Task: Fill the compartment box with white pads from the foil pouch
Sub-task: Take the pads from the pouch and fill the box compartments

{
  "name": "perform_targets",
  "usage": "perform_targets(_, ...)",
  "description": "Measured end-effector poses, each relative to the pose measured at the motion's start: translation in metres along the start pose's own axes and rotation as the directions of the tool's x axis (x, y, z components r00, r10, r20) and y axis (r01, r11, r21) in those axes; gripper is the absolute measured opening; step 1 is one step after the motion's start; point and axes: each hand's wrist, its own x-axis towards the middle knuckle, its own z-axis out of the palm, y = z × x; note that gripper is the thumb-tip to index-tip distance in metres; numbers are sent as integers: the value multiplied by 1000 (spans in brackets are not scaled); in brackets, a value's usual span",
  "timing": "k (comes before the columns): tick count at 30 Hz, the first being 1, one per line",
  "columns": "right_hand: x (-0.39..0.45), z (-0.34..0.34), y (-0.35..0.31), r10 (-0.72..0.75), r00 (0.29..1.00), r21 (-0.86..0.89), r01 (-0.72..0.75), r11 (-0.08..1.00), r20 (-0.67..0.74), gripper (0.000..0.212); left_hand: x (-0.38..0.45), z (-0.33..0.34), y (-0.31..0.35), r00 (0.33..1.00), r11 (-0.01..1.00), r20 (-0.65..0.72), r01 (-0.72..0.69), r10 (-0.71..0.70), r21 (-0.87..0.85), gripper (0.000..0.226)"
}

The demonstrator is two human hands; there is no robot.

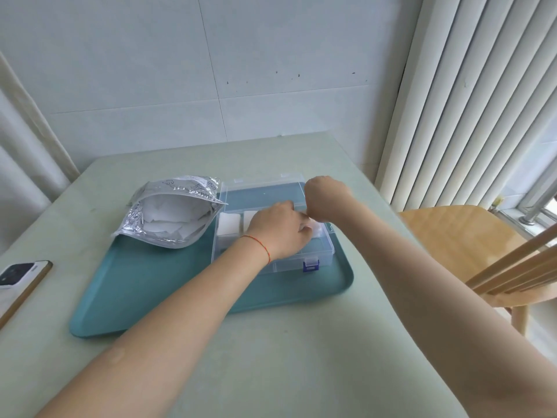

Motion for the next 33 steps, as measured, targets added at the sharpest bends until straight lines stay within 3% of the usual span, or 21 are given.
perform_targets(3,-2,-4,-8,32,999,-65,-33,997,-14,11,-1,1,0,1000,1000,28,-8,9,-6,39)
perform_targets(6,-6,-14,-15,61,997,-66,-65,996,-52,15,-5,-7,-9,997,990,76,-5,16,-142,33)
perform_targets(7,-6,-17,-16,65,993,-29,-68,997,-96,11,-9,-11,-13,998,976,50,-11,22,-216,30)
perform_targets(9,-7,-25,-26,67,977,96,-48,994,-201,2,-23,-16,-30,988,932,-156,-42,-16,-361,28)
perform_targets(10,-10,-29,-36,59,967,170,-17,985,-246,6,-35,-18,-42,941,912,-333,-85,-59,-401,27)
perform_targets(12,-20,-37,-59,23,955,306,71,949,-295,19,-56,-20,-64,751,905,-644,-161,-146,-394,19)
perform_targets(13,-27,-38,-77,-19,954,358,130,924,-298,26,-69,-20,-78,650,917,-736,-153,-186,-367,14)
perform_targets(15,-39,-34,-105,-98,956,434,215,875,-276,31,-86,-21,-98,518,938,-818,-80,-250,-338,10)
perform_targets(17,-42,-21,-146,-179,957,465,269,843,-230,28,-109,-20,-127,467,940,-824,51,-321,-338,13)
perform_targets(20,-35,-8,-191,-233,953,436,295,850,-192,22,-133,-12,-164,497,890,-739,230,-455,-393,19)
perform_targets(22,-30,-4,-205,-210,957,389,275,879,-202,35,-138,-10,-176,582,855,-634,262,-510,-447,26)
perform_targets(26,-16,6,-230,-220,963,263,256,930,-157,54,-144,-12,-190,702,824,-503,217,-504,-523,41)
perform_targets(29,-4,10,-238,-186,976,208,207,956,-114,55,-142,-16,-191,724,826,-502,167,-473,-538,45)
perform_targets(33,6,7,-245,-187,965,21,194,981,-184,41,-138,-22,-195,742,829,-501,131,-445,-543,48)
